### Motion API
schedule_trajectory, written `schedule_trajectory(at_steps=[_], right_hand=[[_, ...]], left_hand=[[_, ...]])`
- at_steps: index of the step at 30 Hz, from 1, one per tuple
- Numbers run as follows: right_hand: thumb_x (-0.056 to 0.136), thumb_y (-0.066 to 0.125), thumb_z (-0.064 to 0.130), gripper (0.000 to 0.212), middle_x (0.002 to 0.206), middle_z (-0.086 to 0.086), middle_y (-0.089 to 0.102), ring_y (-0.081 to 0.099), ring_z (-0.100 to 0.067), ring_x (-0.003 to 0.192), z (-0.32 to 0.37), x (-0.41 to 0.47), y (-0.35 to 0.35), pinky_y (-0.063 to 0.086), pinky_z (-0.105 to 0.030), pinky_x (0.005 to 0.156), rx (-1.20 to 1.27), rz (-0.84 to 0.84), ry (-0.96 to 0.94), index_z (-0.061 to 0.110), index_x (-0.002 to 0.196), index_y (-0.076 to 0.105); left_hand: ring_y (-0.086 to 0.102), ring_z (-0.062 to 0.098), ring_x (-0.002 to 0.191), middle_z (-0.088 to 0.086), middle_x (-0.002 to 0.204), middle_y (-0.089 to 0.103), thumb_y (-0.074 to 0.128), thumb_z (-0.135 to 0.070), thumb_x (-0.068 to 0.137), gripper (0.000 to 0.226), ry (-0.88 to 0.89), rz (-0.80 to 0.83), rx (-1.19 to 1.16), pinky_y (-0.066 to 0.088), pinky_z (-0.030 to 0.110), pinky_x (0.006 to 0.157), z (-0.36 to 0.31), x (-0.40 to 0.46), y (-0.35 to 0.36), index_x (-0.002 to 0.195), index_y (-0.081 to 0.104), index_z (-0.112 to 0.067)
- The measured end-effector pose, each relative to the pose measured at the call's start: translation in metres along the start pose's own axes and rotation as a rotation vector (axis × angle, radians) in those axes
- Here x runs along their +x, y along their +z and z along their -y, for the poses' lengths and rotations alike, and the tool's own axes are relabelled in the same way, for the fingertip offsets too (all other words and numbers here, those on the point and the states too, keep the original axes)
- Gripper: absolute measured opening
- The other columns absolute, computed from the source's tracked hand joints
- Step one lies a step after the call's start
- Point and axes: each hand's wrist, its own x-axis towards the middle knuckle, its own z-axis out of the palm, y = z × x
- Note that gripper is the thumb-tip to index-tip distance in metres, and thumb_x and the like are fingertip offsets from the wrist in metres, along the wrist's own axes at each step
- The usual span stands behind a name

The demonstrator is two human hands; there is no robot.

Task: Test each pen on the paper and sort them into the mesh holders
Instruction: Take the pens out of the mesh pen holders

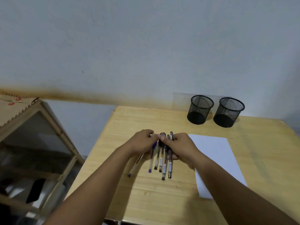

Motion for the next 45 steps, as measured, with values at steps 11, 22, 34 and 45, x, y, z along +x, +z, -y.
schedule_trajectory(at_steps=[11,22,34,45], right_hand=[[0.086,0.061,0.046,0.025,0.081,0.013,0.067,0.061,-0.003,0.071,-0.001,-0.017,-0.011,0.04,-0.019,0.053,-0.391,-0.18,-0.205,0.025,0.098,0.069],[0.083,0.059,0.024,0.016,0.082,0.014,0.069,0.065,-0.005,0.076,-0.016,-0.038,0.001,0.052,-0.021,0.065,-0.412,-0.084,-0.295,0.033,0.089,0.07],[0.07,0.072,0.03,0.022,0.069,-0.012,0.072,0.063,-0.015,0.056,-0.017,-0.065,-0.005,0.051,-0.037,0.059,-0.017,0.101,-0.173,0.029,0.092,0.068],[0.083,0.077,0.015,0.012,0.068,-0.013,0.07,0.063,-0.016,0.055,-0.023,-0.099,-0.064,0.053,-0.025,0.056,-0.07,0.033,-0.191,0.02,0.092,0.07]], left_hand=[[0.055,0.016,0.117,-0.003,0.136,0.055,0.055,-0.049,0.096,0.056,0.035,-0.086,0.063,0.044,0.03,0.094,0.009,-0.015,-0.003,0.142,0.049,-0.019],[0.061,0.01,0.083,-0.006,0.094,0.068,0.069,-0.033,0.087,0.029,0.009,-0.194,0.207,0.04,0.021,0.062,0.017,-0.037,0.018,0.113,0.069,-0.021],[0.065,0.002,0.065,-0.004,0.078,0.071,0.075,-0.028,0.082,0.007,0.088,-0.248,-0.183,0.047,0.014,0.057,-0.017,-0.055,0.027,0.086,0.07,-0.025],[0.059,0.011,0.065,-0.002,0.076,0.069,0.069,-0.022,0.09,0.006,0.091,-0.13,-0.613,0.046,0.025,0.055,-0.059,-0.037,0.039,0.093,0.071,-0.018]])
